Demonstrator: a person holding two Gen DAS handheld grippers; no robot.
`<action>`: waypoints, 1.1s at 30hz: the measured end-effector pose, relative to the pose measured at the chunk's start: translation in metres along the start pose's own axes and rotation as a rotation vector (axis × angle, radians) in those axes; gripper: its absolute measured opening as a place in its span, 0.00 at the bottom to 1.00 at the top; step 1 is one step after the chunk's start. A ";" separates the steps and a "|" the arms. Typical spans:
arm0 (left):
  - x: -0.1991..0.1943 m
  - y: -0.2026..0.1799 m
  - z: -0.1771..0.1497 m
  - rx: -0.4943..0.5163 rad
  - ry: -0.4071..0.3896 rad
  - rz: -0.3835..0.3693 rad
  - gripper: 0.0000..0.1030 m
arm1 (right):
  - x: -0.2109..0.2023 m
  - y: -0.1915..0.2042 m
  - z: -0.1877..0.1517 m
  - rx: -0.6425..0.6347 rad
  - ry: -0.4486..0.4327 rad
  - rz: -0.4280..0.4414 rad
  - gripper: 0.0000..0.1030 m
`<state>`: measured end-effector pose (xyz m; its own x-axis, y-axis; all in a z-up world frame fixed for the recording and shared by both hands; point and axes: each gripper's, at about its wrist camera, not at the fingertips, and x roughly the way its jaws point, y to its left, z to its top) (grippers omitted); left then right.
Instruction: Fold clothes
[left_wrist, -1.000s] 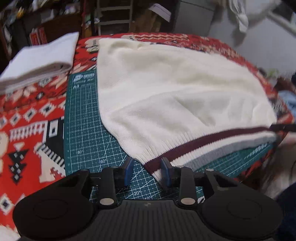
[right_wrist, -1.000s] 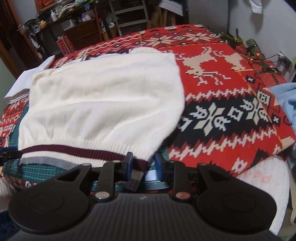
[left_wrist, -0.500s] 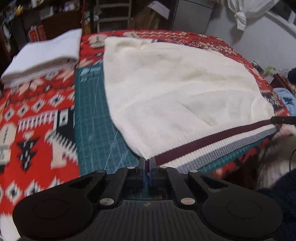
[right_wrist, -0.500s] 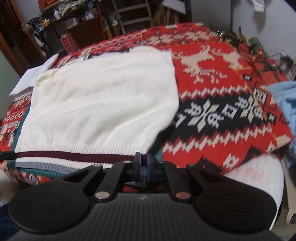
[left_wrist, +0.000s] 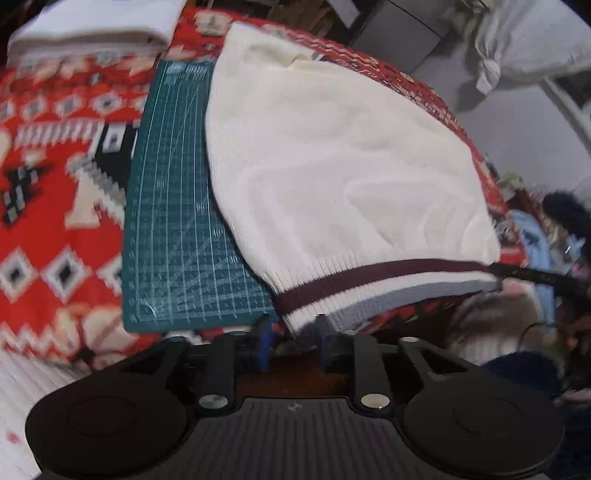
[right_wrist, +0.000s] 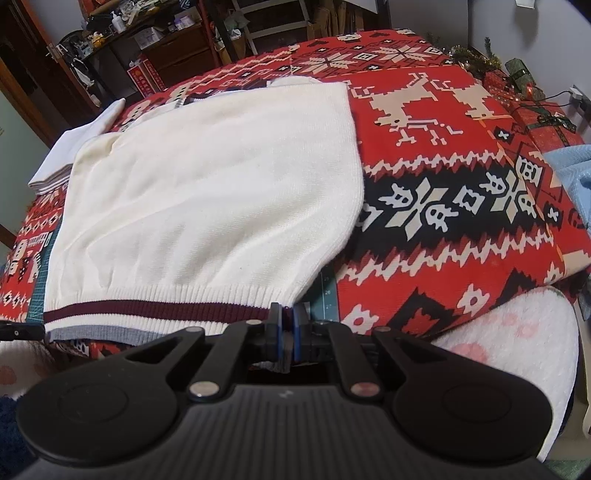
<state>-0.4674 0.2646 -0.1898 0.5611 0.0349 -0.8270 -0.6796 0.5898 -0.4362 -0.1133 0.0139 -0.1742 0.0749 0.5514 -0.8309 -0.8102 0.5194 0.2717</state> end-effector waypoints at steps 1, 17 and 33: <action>0.001 0.003 0.001 -0.027 0.001 -0.017 0.26 | 0.000 0.000 0.000 0.000 0.000 0.003 0.06; 0.027 0.001 0.002 -0.110 0.063 -0.149 0.37 | -0.024 -0.043 -0.004 0.136 -0.004 0.006 0.04; 0.030 0.011 0.004 -0.191 0.057 -0.291 0.38 | -0.022 -0.049 -0.001 0.185 -0.032 0.078 0.08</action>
<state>-0.4560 0.2752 -0.2175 0.7207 -0.1613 -0.6742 -0.5739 0.4068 -0.7108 -0.0760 -0.0245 -0.1693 0.0367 0.6134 -0.7889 -0.6935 0.5841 0.4218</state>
